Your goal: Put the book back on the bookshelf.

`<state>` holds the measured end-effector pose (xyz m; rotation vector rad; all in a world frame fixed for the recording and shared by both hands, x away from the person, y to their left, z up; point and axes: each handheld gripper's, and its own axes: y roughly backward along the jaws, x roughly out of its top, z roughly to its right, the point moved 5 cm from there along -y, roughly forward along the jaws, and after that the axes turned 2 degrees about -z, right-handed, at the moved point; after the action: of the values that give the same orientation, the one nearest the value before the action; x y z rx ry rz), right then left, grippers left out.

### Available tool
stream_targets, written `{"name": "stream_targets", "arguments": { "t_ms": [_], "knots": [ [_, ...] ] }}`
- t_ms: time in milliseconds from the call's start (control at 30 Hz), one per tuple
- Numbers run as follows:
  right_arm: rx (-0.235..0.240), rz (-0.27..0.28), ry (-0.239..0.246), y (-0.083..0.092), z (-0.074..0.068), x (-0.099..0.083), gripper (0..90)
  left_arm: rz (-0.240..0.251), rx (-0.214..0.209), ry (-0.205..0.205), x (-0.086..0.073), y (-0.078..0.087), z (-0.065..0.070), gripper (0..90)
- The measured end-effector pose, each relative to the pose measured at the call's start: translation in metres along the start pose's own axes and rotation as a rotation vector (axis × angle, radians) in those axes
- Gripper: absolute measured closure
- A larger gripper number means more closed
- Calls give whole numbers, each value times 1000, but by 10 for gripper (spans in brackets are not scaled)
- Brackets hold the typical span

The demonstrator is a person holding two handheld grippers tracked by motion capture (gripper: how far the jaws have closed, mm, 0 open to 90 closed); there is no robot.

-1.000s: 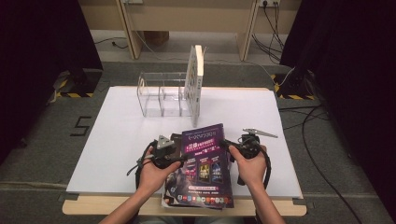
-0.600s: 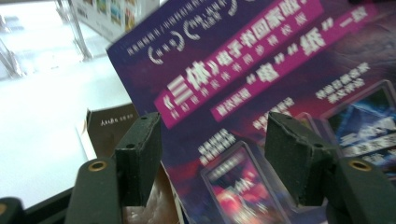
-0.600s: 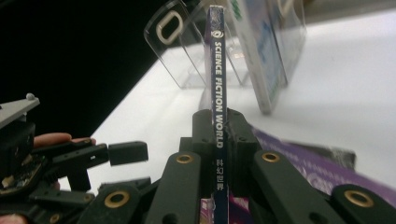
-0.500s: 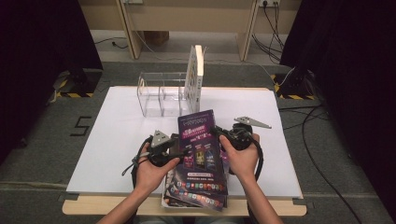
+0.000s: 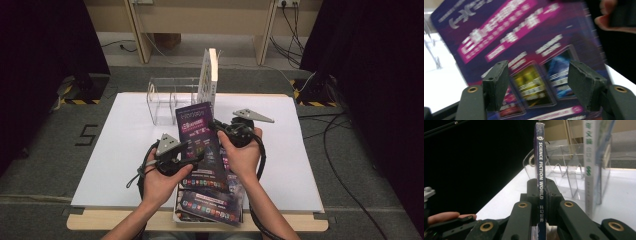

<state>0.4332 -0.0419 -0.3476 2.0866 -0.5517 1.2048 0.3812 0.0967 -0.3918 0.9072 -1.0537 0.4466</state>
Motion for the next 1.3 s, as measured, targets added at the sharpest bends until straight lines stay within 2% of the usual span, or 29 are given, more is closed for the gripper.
{"name": "stream_targets", "arguments": {
  "t_ms": [167, 433, 767, 800, 1100, 1300],
  "knots": [
    [-3, -6, 14, -12, -7, 4, 850, 6, 6, -4, 5, -1, 8, 299],
    [-22, -16, 23, -21, -8, 5, 849, -13, 15, -15, 6, -11, 21, 280],
    [-39, -14, 31, -23, -8, 6, 850, -18, 48, -8, 12, -19, 25, 266],
    [-40, -12, 31, -23, -8, 6, 850, -17, 64, -9, 13, -21, 25, 266],
    [-48, -8, 40, -24, -10, 8, 849, -28, 99, -7, 12, -31, 24, 267],
    [-59, 2, 37, -24, -11, 9, 849, -23, 128, -26, 11, -35, 26, 281]
  ]
}}
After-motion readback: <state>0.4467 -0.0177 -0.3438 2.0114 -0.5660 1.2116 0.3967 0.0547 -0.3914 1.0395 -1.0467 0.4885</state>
